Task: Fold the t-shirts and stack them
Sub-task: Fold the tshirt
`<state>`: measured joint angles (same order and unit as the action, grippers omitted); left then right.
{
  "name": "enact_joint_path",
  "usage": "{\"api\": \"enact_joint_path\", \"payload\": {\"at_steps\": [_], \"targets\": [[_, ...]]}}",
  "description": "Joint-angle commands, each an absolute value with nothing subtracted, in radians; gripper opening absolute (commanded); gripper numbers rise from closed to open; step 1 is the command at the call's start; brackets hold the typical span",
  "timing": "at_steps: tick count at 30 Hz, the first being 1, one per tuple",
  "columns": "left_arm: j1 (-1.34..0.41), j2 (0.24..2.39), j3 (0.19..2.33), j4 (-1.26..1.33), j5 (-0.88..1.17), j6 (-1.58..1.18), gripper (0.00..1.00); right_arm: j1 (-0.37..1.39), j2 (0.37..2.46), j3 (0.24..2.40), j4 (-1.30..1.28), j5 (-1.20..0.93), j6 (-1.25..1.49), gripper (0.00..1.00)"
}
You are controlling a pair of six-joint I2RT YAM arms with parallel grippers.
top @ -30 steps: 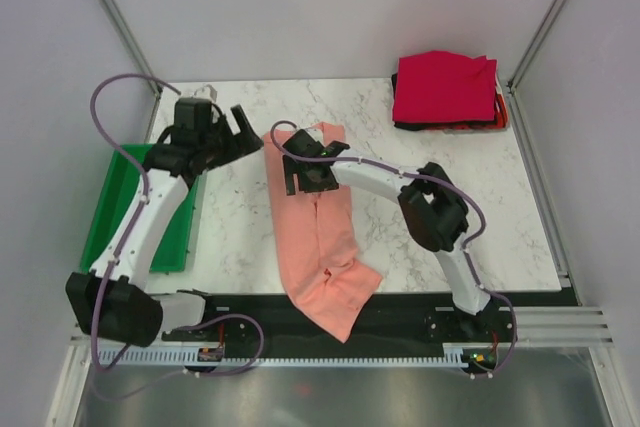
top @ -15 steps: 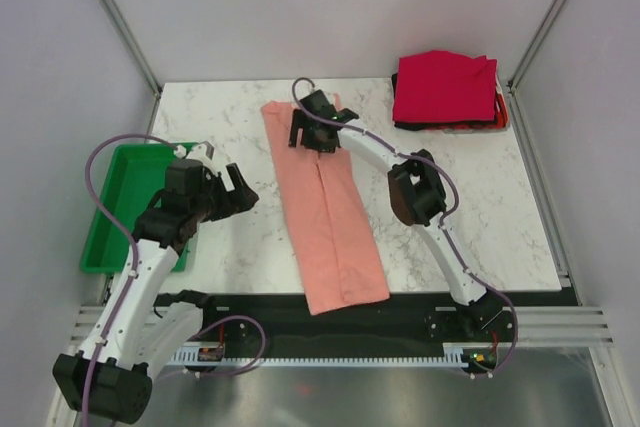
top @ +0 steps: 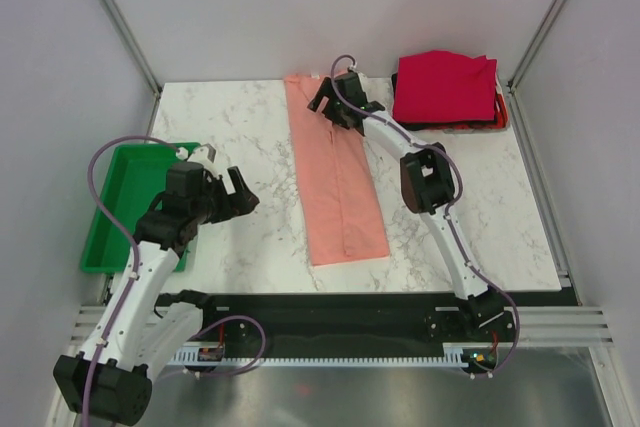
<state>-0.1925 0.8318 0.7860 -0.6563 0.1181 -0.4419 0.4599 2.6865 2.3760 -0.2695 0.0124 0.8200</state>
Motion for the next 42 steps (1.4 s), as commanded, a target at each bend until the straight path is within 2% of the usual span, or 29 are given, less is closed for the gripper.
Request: {"api": "enact_joint_path", "payload": {"at_steps": [1,6,12,15,18,21,23,24,26,30,35,38,42], "targets": [[-0.195,0.819,0.781,-0.629,0.141,-0.397,0.96,0.499,2.721,2.324,-0.368,-0.031,0.816,0.98],[-0.195,0.812,0.778,-0.623,0.146,-0.406,0.96,0.499,2.594,2.283,-0.379,-0.049,0.793,0.98],[-0.242,0.798,0.749,-0.598,0.147,-0.462,0.95,0.497,2.329,2.134,-0.451,-0.023,0.706,0.98],[-0.352,0.844,0.712,-0.575,0.117,-0.544,0.91,0.497,2.064,1.864,-0.449,-0.015,0.663,0.98],[-0.461,0.894,0.644,-0.519,0.069,-0.638,0.90,0.497,1.889,1.639,-0.446,-0.006,0.635,0.98],[-0.521,0.916,0.549,-0.421,0.071,-0.722,0.88,0.497,1.615,1.233,-0.445,0.023,0.627,0.98],[-0.547,0.937,0.490,-0.340,0.075,-0.778,0.87,0.497,1.516,1.078,-0.431,0.034,0.635,0.98],[-0.575,0.946,0.476,-0.316,0.078,-0.808,0.86,0.495,1.431,0.945,-0.420,0.041,0.650,0.96],[-0.629,0.985,0.446,-0.269,0.069,-0.840,0.85,0.497,1.353,0.830,-0.402,0.034,0.664,0.93],[-0.741,1.043,0.420,-0.223,0.011,-0.935,0.84,0.495,1.150,0.582,-0.394,0.005,0.722,0.82],[-0.841,1.094,0.370,-0.146,-0.048,-1.025,0.83,0.509,1.045,0.416,-0.272,-0.113,0.784,0.76],[-0.854,1.112,0.344,-0.098,-0.052,-1.058,0.81,0.526,1.074,0.376,-0.206,-0.143,0.792,0.76],[-0.873,1.131,0.353,-0.098,-0.064,-1.068,0.75,0.549,1.130,0.361,-0.176,-0.161,0.811,0.70]]}}
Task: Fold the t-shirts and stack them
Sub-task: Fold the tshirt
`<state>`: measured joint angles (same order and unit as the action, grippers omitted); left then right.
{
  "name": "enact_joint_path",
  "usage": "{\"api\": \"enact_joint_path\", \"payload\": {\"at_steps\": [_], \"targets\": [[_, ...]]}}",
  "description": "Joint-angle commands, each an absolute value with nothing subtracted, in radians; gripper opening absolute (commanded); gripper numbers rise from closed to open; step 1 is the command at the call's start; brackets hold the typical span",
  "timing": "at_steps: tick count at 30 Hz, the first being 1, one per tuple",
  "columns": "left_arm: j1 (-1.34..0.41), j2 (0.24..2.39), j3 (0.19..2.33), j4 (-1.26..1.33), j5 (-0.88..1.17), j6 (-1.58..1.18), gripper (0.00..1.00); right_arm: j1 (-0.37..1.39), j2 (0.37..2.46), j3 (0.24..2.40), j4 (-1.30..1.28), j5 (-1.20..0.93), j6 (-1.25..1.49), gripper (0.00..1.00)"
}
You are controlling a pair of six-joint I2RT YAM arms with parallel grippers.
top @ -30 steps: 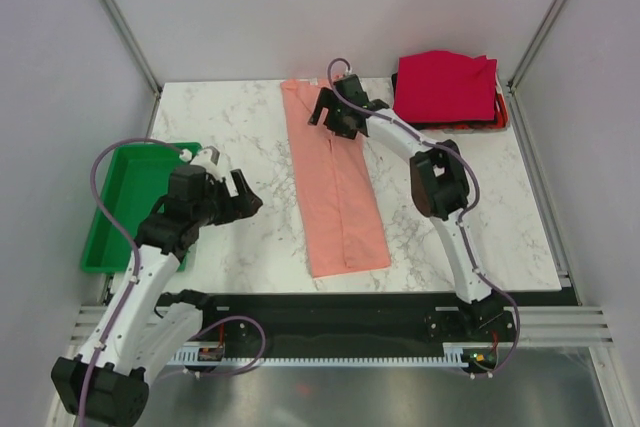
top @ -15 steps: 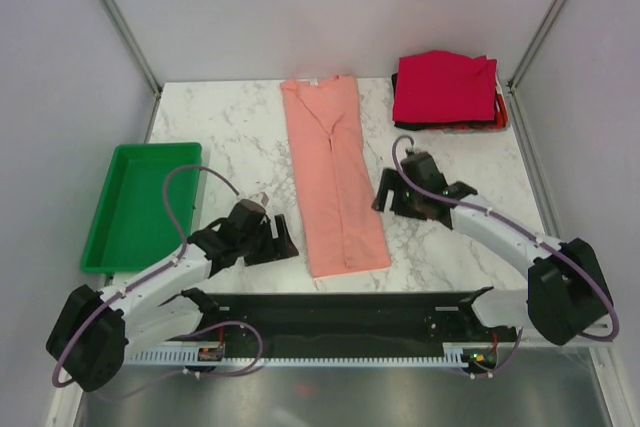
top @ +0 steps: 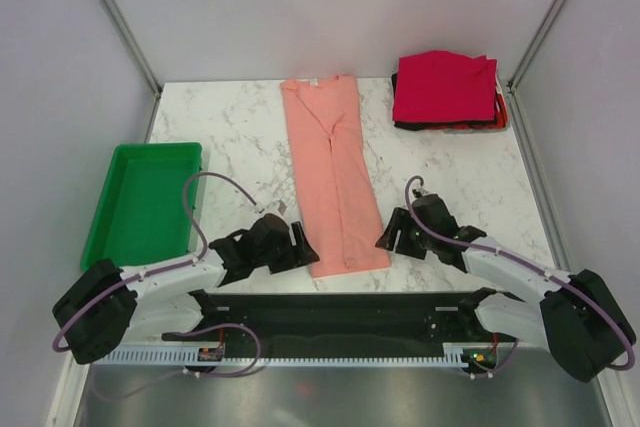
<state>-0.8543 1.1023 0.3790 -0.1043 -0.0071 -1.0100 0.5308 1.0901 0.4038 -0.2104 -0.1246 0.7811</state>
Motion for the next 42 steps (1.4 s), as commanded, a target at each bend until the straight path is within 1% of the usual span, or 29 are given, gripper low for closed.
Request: {"api": "enact_joint_path", "payload": {"at_steps": [1,2,3,5,6,8,9,11,12,14,15,18,20,22,23,24,26,28,30,33,34,35,37,40,42], "targets": [[-0.879,1.138,0.354,-0.097,-0.066,-1.072,0.74,0.555,1.131,0.356,-0.173,-0.155,0.816,0.69],[-0.893,1.143,0.354,-0.095,-0.067,-1.077,0.73,0.561,1.121,0.353,-0.176,-0.152,0.830,0.67],[-0.902,1.147,0.356,-0.094,-0.074,-1.089,0.72,0.564,1.115,0.342,-0.176,-0.152,0.836,0.62],[-0.925,1.161,0.354,-0.092,-0.080,-1.103,0.70,0.580,1.103,0.330,-0.176,-0.153,0.851,0.59],[-0.931,1.163,0.353,-0.091,-0.084,-1.115,0.68,0.586,1.092,0.316,-0.178,-0.150,0.867,0.55],[-0.946,1.169,0.353,-0.087,-0.089,-1.126,0.66,0.604,1.078,0.305,-0.179,-0.144,0.880,0.54],[-0.948,1.170,0.350,-0.086,-0.089,-1.132,0.62,0.609,1.074,0.293,-0.178,-0.140,0.893,0.51],[-0.953,1.173,0.348,-0.084,-0.092,-1.135,0.59,0.624,1.072,0.285,-0.176,-0.132,0.899,0.50],[-0.954,1.177,0.350,-0.083,-0.095,-1.134,0.52,0.629,1.072,0.281,-0.176,-0.129,0.903,0.46],[-0.954,1.181,0.350,-0.081,-0.098,-1.134,0.47,0.637,1.074,0.276,-0.167,-0.126,0.910,0.43],[-0.953,1.186,0.353,-0.080,-0.103,-1.132,0.37,0.637,1.077,0.273,-0.167,-0.121,0.910,0.38],[-0.954,1.201,0.362,-0.072,-0.104,-1.129,0.22,0.637,1.083,0.276,-0.164,-0.115,0.910,0.28],[-0.956,1.219,0.368,-0.069,-0.104,-1.121,0.20,0.638,1.085,0.276,-0.166,-0.117,0.908,0.25],[-0.956,1.238,0.379,-0.067,-0.106,-1.117,0.12,0.637,1.083,0.272,-0.167,-0.117,0.907,0.21],[-0.957,1.241,0.382,-0.069,-0.106,-1.115,0.07,0.638,1.078,0.268,-0.167,-0.118,0.908,0.17],[-0.959,1.239,0.385,-0.072,-0.107,-1.114,0.02,0.637,1.074,0.267,-0.172,-0.120,0.910,0.08],[-0.972,1.198,0.387,-0.110,-0.113,-1.130,0.02,0.641,1.054,0.273,-0.196,-0.123,0.914,0.00],[-0.994,1.146,0.391,-0.164,-0.150,-1.156,0.02,0.658,1.028,0.276,-0.228,-0.108,0.925,0.00],[-1.073,1.071,0.431,-0.306,-0.239,-1.221,0.02,0.687,0.982,0.279,-0.279,-0.086,0.971,0.00],[-1.184,1.028,0.485,-0.432,-0.299,-1.305,0.02,0.790,0.940,0.301,-0.350,-0.040,1.058,0.00],[-1.207,1.026,0.498,-0.457,-0.305,-1.324,0.02,0.851,0.925,0.308,-0.374,-0.020,1.081,0.00],[-1.254,1.028,0.512,-0.481,-0.316,-1.357,0.02,0.877,0.890,0.330,-0.427,0.026,1.109,0.00],[-1.308,1.023,0.583,-0.611,-0.372,-1.400,0.02,0.943,0.820,0.372,-0.509,0.090,1.169,0.00],[-1.316,1.003,0.636,-0.679,-0.403,-1.399,0.02,0.966,0.761,0.448,-0.605,0.144,1.175,0.00],[-1.316,0.988,0.711,-0.718,-0.466,-1.361,0.02,0.966,0.768,0.555,-0.644,0.217,1.149,0.00]]}}
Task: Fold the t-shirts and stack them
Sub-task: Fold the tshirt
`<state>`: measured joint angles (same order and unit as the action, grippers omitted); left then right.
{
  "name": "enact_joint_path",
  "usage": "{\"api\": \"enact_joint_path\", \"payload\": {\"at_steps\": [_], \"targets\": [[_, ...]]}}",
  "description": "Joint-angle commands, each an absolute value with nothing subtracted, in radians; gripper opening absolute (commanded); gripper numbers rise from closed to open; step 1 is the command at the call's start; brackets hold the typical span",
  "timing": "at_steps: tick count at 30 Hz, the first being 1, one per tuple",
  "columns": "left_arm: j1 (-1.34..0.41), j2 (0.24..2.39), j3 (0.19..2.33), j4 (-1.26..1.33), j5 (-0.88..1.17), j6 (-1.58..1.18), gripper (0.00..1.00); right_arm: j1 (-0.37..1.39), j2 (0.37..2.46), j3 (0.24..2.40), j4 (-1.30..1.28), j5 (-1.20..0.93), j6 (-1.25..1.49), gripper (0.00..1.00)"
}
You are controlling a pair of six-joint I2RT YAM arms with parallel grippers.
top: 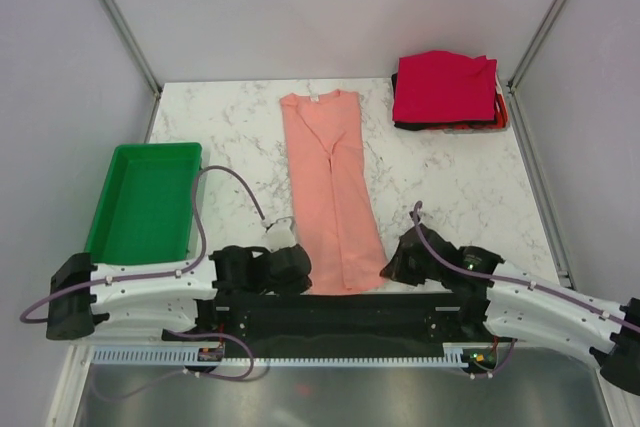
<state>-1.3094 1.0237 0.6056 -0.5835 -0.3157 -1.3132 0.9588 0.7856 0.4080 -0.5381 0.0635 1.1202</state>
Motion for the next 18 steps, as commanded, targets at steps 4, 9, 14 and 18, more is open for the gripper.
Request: {"api": "enact_joint_path", "payload": {"at_steps": [4,9,14,18], "targets": [[-1.245,0.994,0.873,-0.821,-0.551,-1.249,0.02,0.962,0.938,0.768,-0.712,0.340,1.040,0.00],[-1.019,1.035,1.005,-0.787,-0.473,-1.020,0.02,0.879,1.156,1.021,-0.715,0.391,0.865,0.00],[-0.784,1.165,1.092,-0.643,-0.347,-0.827,0.02,0.718,1.365,1.217,-0.652,0.347,0.721,0.00],[-0.660,1.328,1.199,-0.612,-0.276,-0.755,0.02,0.632,1.531,1.359,-0.638,0.296,0.638,0.00]]}}
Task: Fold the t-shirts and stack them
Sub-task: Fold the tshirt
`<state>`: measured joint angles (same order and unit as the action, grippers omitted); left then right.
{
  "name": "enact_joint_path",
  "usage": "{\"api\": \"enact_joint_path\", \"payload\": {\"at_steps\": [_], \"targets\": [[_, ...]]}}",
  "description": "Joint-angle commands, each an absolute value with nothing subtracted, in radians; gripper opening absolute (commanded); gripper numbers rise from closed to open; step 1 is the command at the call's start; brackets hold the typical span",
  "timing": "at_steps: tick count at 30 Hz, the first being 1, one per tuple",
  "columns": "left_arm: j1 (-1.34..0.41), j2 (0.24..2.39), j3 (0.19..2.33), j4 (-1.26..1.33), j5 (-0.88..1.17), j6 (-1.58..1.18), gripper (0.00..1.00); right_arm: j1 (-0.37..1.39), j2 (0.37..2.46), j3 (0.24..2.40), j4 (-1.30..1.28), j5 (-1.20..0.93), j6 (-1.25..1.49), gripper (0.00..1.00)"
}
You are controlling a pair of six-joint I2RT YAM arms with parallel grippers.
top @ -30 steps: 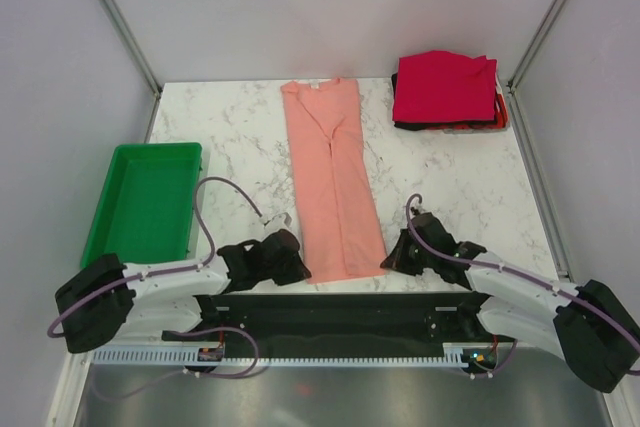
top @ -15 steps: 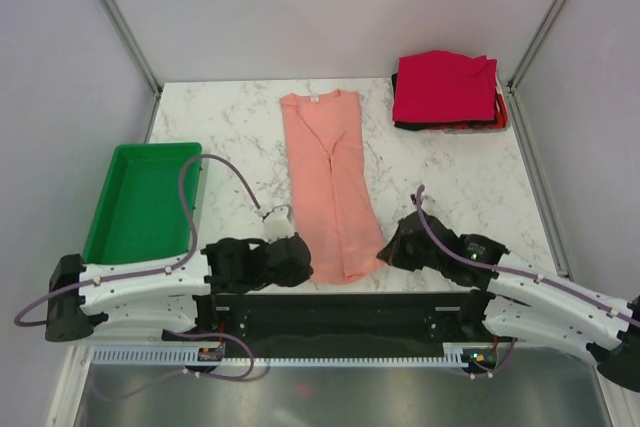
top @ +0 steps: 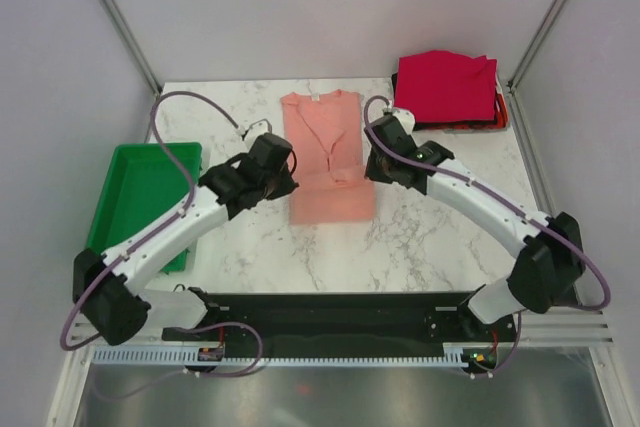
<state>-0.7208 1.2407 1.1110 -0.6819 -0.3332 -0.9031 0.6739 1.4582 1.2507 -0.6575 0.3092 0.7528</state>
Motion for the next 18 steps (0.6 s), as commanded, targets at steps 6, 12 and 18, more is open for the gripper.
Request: {"api": "enact_joint_path", "payload": {"at_steps": [6,12,18], "targets": [[-0.526,1.544,1.322,-0.563,-0.183,-0.697,0.02,0.572,1.755,1.495,-0.600,0.200,0.574,0.00],[-0.446,1.678,1.399,-0.548,-0.141,-0.663,0.02,0.538,1.916,1.601,-0.578,0.129,0.549,0.00],[-0.400,1.792,1.446,-0.515,-0.106,-0.632,0.02,0.511,2.019,1.663,-0.568,0.109,0.534,0.00]]}}
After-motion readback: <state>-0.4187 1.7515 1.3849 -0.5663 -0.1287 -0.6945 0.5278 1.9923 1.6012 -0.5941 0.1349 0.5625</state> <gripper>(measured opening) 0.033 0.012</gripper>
